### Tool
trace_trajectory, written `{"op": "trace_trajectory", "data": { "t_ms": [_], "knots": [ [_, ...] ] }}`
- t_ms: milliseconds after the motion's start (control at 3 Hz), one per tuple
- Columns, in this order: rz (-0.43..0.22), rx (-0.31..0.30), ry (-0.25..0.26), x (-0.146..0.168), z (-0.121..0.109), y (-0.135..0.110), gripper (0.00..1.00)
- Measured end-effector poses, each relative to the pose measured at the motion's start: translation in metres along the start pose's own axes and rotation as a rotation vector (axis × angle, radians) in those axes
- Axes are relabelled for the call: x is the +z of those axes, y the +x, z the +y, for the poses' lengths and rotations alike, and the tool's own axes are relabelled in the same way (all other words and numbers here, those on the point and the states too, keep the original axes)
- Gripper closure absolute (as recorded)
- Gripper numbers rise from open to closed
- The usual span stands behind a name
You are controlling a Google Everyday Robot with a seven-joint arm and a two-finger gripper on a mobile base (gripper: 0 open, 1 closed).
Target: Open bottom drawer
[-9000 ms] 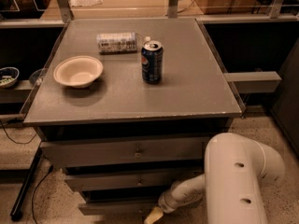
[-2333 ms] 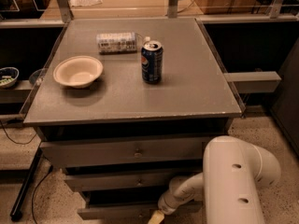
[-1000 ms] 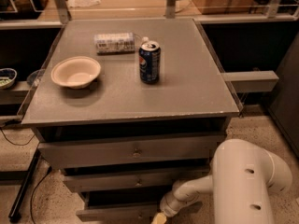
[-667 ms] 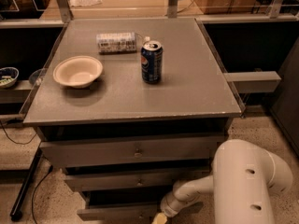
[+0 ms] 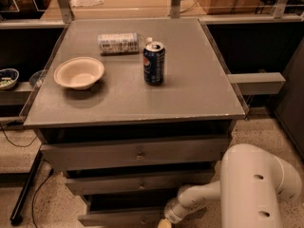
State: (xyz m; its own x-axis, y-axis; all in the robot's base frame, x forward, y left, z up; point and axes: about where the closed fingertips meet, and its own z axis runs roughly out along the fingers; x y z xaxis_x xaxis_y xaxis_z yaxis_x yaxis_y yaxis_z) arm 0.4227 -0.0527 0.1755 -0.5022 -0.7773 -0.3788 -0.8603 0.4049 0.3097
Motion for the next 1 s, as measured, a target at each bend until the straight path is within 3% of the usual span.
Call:
{"op": "trace_trajectory", "data": {
  "t_ms": [1000],
  "knots": [
    [0.005,-0.004,-0.016,0.0004,0.0028,0.0008,0.00]
  ]
}}
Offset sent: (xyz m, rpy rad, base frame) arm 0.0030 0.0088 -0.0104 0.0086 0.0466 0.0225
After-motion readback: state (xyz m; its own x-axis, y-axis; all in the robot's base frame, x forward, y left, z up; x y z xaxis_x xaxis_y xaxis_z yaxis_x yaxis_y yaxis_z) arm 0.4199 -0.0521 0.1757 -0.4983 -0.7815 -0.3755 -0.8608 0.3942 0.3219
